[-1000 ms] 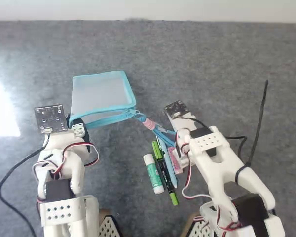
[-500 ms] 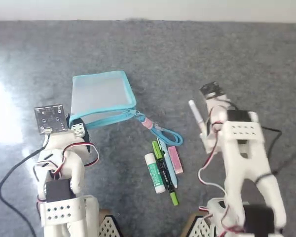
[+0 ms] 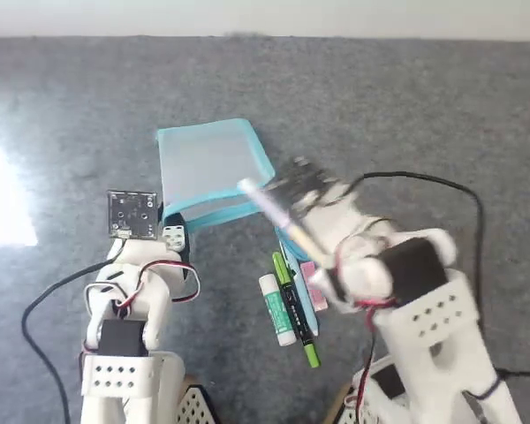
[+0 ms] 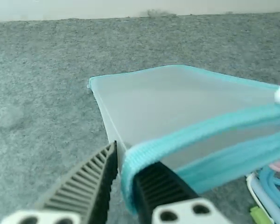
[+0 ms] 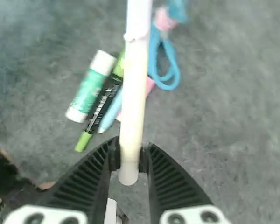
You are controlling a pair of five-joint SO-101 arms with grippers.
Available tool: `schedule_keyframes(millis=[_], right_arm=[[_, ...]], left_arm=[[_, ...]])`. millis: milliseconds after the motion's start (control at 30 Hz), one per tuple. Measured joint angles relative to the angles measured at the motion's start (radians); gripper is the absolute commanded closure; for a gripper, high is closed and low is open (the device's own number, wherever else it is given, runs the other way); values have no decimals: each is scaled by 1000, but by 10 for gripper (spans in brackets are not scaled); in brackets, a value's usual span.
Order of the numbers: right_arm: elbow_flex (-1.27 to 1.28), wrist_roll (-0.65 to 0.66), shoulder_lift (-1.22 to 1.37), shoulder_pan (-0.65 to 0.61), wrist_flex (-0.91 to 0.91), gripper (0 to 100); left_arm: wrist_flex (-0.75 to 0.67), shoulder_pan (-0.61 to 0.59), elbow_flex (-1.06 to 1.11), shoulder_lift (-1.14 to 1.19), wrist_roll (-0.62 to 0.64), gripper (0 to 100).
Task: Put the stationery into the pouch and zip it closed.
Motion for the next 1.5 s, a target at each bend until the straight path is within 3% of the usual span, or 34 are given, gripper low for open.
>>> schedule_keyframes(millis=[267, 1233, 1500], right_arm=[[-71, -11, 213, -75, 2, 991], [6, 98, 48, -74, 3, 991], [-186, 51, 196, -40, 3, 991]], left_arm=[[0, 6, 0, 0, 0, 989], [-12, 6, 0, 0, 0, 989], [-12, 6, 0, 0, 0, 989]])
